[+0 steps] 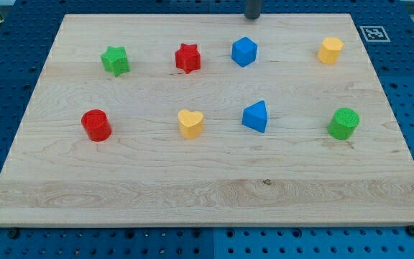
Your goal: Place your arm in between the red star and the green star
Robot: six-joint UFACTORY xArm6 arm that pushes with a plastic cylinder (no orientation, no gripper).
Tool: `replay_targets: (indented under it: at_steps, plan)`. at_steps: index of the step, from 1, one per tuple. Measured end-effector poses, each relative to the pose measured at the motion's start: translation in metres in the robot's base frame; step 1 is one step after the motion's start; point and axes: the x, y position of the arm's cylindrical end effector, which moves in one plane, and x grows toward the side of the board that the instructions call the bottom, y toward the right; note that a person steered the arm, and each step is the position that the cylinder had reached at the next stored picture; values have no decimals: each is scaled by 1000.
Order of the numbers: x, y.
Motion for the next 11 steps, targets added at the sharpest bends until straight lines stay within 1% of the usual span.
replay_targets:
  at_steps: [1,2,4,5,6,8,9,10,11]
  plan:
    - [0,0]
    - [1,-14]
    - [8,-123]
    - [35,-166]
    - [79,-188]
    - [185,-180]
    - [195,-165]
    - [182,-177]
    - [157,-183]
